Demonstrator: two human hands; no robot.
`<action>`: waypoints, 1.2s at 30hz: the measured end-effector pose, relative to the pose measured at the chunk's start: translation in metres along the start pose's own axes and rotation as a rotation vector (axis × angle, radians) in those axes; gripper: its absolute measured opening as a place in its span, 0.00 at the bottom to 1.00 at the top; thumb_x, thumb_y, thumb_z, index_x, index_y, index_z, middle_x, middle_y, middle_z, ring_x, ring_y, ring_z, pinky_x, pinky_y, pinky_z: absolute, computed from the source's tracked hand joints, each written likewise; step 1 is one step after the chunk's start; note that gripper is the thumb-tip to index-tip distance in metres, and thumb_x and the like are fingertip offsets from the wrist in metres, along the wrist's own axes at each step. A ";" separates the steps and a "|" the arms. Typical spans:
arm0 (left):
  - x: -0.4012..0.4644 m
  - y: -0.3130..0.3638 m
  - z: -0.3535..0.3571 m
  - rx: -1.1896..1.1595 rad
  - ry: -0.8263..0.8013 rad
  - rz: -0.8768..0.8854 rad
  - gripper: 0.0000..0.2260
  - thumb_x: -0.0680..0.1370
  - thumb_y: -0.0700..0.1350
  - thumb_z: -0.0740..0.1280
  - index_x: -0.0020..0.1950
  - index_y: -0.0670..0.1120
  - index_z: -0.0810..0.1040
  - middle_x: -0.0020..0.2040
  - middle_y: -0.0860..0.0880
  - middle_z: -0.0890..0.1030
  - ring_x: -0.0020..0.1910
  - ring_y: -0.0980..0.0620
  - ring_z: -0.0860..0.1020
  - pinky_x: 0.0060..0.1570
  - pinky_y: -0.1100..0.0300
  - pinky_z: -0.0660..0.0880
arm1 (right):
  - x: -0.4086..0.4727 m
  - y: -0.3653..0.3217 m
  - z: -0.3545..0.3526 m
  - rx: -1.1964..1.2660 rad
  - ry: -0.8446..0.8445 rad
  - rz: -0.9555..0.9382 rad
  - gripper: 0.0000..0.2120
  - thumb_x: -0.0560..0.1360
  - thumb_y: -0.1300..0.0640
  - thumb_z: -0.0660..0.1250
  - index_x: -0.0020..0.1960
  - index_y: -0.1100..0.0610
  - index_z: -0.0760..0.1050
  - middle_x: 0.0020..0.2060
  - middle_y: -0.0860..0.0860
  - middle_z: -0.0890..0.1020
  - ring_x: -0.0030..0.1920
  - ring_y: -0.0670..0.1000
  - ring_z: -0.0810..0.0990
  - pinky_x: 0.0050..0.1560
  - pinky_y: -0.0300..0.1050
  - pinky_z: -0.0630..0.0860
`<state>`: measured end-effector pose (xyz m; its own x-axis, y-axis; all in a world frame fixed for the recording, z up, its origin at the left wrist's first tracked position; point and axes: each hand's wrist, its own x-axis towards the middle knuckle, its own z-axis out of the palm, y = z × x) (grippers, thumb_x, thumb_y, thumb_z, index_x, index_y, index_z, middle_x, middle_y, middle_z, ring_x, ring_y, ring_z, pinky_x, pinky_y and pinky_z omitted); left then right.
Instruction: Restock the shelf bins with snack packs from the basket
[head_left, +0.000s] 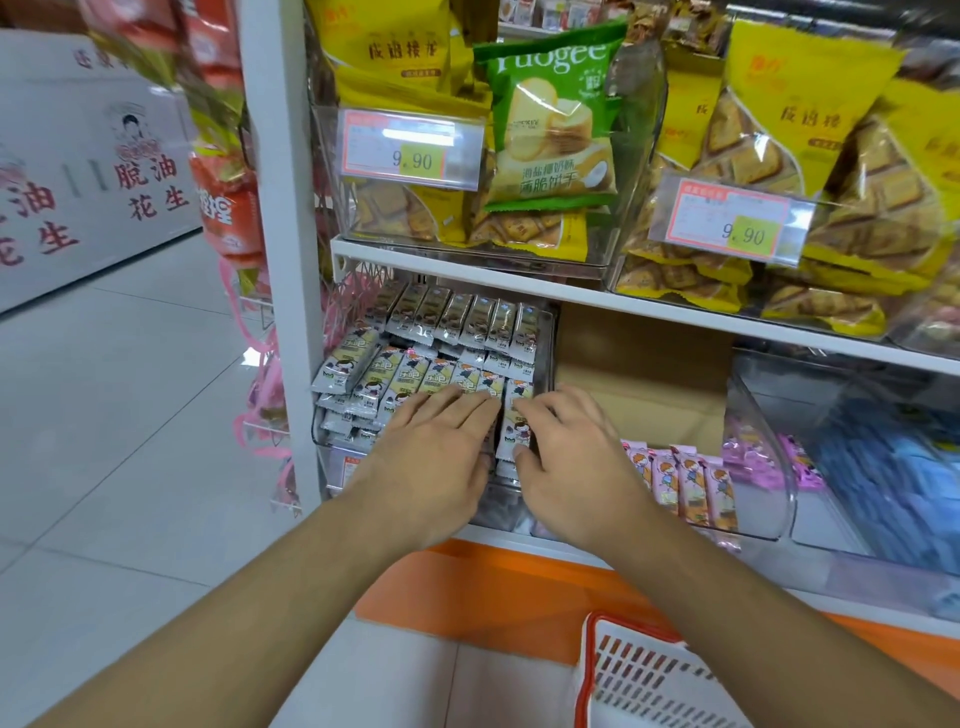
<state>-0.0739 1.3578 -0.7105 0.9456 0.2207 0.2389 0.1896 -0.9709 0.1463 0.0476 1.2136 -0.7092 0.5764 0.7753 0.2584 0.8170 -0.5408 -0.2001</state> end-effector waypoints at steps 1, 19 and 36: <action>0.000 0.000 0.000 0.008 0.006 0.002 0.27 0.84 0.53 0.57 0.83 0.51 0.57 0.82 0.54 0.61 0.82 0.50 0.55 0.81 0.48 0.50 | 0.000 0.000 0.000 0.000 0.001 0.000 0.27 0.78 0.48 0.59 0.75 0.55 0.73 0.68 0.52 0.76 0.77 0.58 0.65 0.77 0.60 0.65; -0.005 0.006 0.000 -0.030 0.075 -0.003 0.26 0.84 0.51 0.57 0.82 0.51 0.60 0.81 0.55 0.63 0.80 0.52 0.57 0.81 0.50 0.49 | -0.005 0.007 -0.008 0.039 0.048 -0.030 0.23 0.82 0.53 0.65 0.75 0.58 0.71 0.72 0.52 0.74 0.77 0.54 0.63 0.80 0.52 0.61; -0.013 0.010 -0.002 -0.030 0.070 0.011 0.26 0.84 0.50 0.57 0.83 0.52 0.59 0.81 0.55 0.62 0.81 0.53 0.57 0.80 0.48 0.53 | -0.023 0.001 -0.019 0.079 0.027 -0.019 0.23 0.82 0.57 0.64 0.76 0.56 0.70 0.74 0.49 0.71 0.77 0.49 0.62 0.79 0.46 0.60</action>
<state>-0.0852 1.3457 -0.7101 0.9265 0.2172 0.3074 0.1704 -0.9702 0.1722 0.0356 1.1886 -0.6970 0.5618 0.7754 0.2882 0.8247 -0.4978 -0.2685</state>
